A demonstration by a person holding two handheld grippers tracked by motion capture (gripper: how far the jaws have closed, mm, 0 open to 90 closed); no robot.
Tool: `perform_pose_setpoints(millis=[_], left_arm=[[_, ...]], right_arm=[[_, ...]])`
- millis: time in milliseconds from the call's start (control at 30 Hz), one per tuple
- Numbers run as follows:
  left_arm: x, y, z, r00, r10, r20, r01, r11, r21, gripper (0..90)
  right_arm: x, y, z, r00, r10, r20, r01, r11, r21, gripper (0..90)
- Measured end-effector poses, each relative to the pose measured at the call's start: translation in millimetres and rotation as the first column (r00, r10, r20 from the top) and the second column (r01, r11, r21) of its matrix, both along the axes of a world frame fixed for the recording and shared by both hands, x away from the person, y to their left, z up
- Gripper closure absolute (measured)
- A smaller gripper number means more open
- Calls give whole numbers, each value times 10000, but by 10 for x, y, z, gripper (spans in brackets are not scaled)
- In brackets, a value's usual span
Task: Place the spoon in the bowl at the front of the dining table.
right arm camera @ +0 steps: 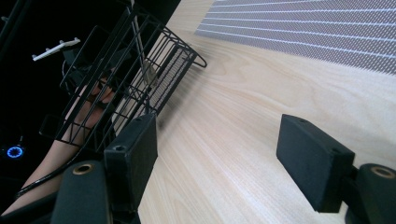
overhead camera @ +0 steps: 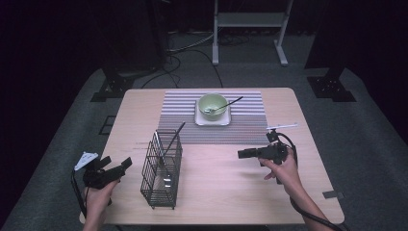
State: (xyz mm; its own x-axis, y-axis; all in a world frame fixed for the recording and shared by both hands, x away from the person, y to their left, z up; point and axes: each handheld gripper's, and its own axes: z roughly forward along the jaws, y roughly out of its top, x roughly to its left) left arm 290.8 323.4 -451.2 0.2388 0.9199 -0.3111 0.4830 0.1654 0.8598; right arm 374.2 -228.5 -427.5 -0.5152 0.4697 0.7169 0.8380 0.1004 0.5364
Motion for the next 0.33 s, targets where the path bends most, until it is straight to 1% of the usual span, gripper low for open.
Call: perform_pose_setpoints(millis=[133,267,333], left_arm=[[0,-1,0,10000,-6,8,6,10000,12,10],[1,-3,7,10000,-5,21,5,10000,-11,10],[2,0,8,10000,-3,20,3,10000,19,10]], right_arm=[[-57,-19,-35,10000,-40,0,40,9999,152,281],[-133,-51,-59,9999,-103,113,98,9990,431,281],[-179,-69,-78,9995,-158,263,142,9981,594,281]])
